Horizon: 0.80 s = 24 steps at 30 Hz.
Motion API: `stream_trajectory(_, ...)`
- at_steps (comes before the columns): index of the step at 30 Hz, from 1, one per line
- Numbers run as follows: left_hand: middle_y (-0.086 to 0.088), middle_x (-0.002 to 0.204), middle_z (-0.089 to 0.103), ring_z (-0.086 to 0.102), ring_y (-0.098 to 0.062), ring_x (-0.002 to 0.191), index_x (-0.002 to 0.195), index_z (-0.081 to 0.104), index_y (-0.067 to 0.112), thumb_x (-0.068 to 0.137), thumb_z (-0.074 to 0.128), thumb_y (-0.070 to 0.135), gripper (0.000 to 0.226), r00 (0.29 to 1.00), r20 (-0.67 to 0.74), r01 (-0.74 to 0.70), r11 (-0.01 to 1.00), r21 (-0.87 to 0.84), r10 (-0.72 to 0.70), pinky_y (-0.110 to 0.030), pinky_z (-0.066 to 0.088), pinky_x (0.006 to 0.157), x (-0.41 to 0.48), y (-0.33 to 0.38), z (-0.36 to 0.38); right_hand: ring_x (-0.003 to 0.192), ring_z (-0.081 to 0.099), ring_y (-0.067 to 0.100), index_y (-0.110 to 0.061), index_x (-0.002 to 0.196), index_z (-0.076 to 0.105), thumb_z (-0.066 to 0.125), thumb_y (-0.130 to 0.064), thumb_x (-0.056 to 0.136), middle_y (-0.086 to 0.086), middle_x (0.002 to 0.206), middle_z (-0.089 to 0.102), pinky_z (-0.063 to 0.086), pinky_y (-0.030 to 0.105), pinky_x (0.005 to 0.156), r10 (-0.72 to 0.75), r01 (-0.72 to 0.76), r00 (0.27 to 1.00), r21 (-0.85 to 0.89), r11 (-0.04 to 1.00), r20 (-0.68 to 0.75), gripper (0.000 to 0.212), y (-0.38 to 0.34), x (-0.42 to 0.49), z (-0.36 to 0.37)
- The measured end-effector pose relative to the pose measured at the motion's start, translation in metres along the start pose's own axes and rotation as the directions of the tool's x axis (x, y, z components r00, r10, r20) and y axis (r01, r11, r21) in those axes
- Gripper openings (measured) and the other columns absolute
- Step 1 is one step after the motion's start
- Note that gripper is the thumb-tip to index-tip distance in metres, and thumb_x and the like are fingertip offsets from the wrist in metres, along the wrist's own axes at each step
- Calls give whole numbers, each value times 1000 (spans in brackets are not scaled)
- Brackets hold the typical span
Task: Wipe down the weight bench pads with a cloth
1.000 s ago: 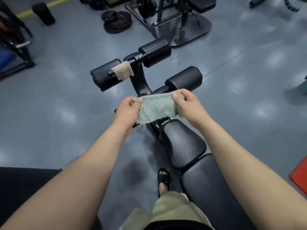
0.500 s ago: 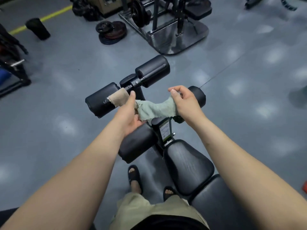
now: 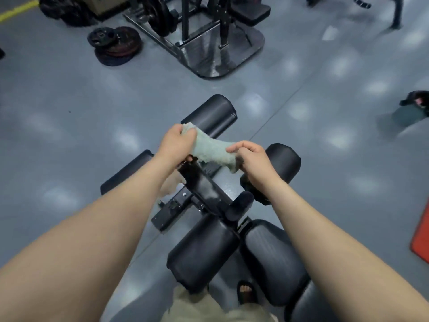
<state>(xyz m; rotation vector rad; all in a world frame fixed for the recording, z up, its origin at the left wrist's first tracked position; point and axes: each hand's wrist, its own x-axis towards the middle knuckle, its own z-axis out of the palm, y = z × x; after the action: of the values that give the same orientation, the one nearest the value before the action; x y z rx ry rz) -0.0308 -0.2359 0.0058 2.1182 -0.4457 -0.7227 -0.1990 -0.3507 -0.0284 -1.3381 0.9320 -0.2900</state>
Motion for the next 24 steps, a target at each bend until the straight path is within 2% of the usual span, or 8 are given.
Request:
stream_trajectory(2, 3, 81, 58, 57, -14, 68, 92, 55, 19, 94, 51, 29, 10, 999, 29, -29, 999, 22, 29, -26, 44, 59, 38, 8, -8, 62, 54, 24, -15, 77, 75, 38, 3, 82, -2, 72, 67, 48, 39, 69, -1, 3, 998, 41, 999, -59, 41, -1, 24, 13)
stream_trajectory(5, 0, 103, 66, 62, -22, 92, 108, 61, 20, 86, 55, 33, 26, 997, 63, -45, 998, 45, 42, -32, 50, 79, 88, 9, -6, 59, 51, 25, -16, 78, 73, 37, 6, 86, 0, 71, 67, 45, 35, 68, 20, -6, 981, 73, 997, -191, 43, -1, 57, 28)
stream_trajectory(9, -1, 118, 58, 58, -22, 103, 136, 50, 17, 94, 61, 27, 45, 986, 167, -51, 973, 226, 13, -28, 42, 81, 124, -4, 11, 79, 53, 23, -21, 85, 71, 36, 4, 86, 4, 83, 66, 44, 35, 71, 150, -119, 929, 112, 987, -338, 42, 15, 89, 33)
stream_trajectory(12, -9, 129, 57, 58, -29, 114, 144, 44, 15, 91, 62, 26, 57, 987, 152, -92, 938, 333, 43, -34, 48, 93, 132, -16, 22, 83, 53, 22, -22, 88, 71, 39, 2, 85, 2, 90, 65, 51, 39, 79, 232, -194, 905, 139, 971, -357, 40, 26, 97, 35)
stream_trajectory(15, -2, 113, 67, 64, -24, 107, 127, 58, 19, 94, 61, 32, 35, 977, 189, -153, 951, 269, 104, -31, 49, 91, 128, -21, 34, 82, 57, 20, -22, 92, 73, 43, 1, 86, 2, 94, 68, 54, 43, 97, 250, -207, 901, 157, 966, -355, 38, 32, 101, 39)
stream_trajectory(17, 3, 108, 68, 64, -18, 102, 122, 60, 22, 94, 64, 41, 34, 962, 230, -202, 949, 241, 146, -30, 48, 88, 125, -21, 43, 93, 64, 22, -20, 94, 73, 44, 1, 86, 8, 107, 71, 53, 45, 102, 258, -205, 898, 181, 962, -357, 36, 33, 101, 42)
stream_trajectory(20, 5, 109, 65, 59, -12, 94, 127, 59, 23, 92, 68, 43, 41, 942, 297, -241, 932, 272, 157, -23, 39, 79, 120, -18, 48, 107, 66, 24, -16, 98, 73, 45, 1, 87, 4, 111, 71, 53, 43, 103, 265, -207, 896, 195, 959, -356, 35, 31, 100, 42)
stream_trajectory(24, 4, 104, 68, 59, -12, 80, 125, 61, 24, 93, 64, 33, 34, 936, 307, -277, 897, 345, 171, -20, 38, 60, 115, -20, 49, 93, 59, 15, -24, 95, 72, 45, -9, 89, -8, 98, 68, 52, 35, 93, 236, -219, 904, 87, 972, -357, 32, 31, 93, 36)
